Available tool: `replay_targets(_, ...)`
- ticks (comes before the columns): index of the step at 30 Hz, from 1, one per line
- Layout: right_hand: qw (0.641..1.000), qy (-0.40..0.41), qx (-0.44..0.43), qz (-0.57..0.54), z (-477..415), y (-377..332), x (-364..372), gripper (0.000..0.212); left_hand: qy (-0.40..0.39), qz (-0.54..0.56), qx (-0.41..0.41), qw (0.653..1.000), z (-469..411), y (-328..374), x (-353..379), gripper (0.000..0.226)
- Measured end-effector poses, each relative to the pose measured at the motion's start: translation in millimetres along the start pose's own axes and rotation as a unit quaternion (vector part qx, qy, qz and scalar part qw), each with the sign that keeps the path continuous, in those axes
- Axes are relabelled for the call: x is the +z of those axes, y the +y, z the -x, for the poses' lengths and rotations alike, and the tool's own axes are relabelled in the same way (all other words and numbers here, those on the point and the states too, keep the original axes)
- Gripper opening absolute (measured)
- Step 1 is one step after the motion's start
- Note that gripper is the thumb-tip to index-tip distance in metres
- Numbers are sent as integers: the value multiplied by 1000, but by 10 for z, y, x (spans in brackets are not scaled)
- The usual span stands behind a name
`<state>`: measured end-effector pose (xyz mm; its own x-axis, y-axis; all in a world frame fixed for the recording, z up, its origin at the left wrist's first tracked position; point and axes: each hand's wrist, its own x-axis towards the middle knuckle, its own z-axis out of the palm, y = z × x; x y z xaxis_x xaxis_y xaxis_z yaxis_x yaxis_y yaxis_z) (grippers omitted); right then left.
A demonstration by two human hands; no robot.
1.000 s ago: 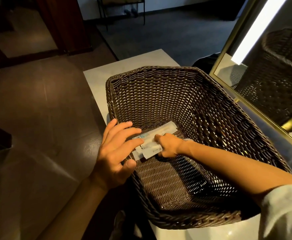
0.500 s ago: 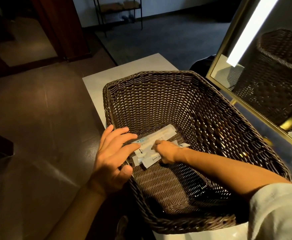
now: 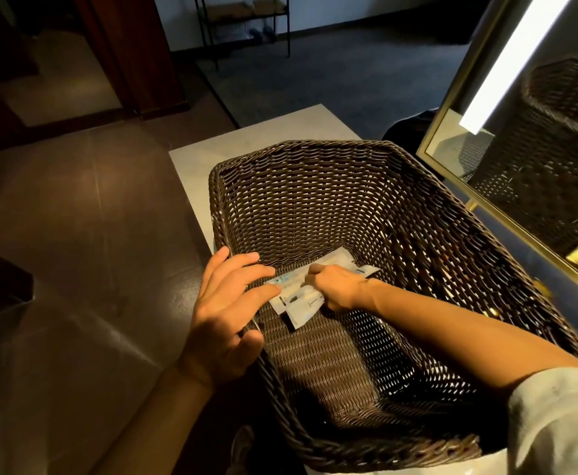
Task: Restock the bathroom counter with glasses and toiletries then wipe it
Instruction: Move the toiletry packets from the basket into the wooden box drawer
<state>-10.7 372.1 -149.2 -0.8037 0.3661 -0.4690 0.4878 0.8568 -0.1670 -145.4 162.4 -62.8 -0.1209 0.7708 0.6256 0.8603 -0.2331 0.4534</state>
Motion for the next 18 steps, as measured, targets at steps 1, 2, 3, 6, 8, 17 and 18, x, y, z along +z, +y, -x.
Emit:
replay_targets(1, 1000, -1, -7, 4, 4, -2, -30, 48, 0, 2, -1, 1000, 0, -4, 1, 98)
replay_targets(2, 1000, -8, -12, 10, -6, 6, -31, 51, 2, 4, -1, 1000, -1, -6, 2, 97)
replay_targets(3, 1000, -12, -9, 14, -7, 10, -26, 51, 5, 6, 0, 1000, -8, -1, 3, 96)
replay_targets(6, 999, 9, -3, 42, -30, -31, 2, 47, 13, 5, 1, 1000, -19, 3, 8, 96)
replay_targets(8, 996, 10, -15, 83, -6, -77, 25, 38, 22, 8, 0, 1000, -13, -6, 28, 91)
replay_targets(17, 994, 9, -68, 91, 77, -136, 109, 34, 17, 6, -3, 1000, -24, 15, 21, 98)
replay_targets(18, 994, 3, -74, 82, 72, -132, 115, 37, 11, 7, -3, 1000, -29, 16, 12, 99)
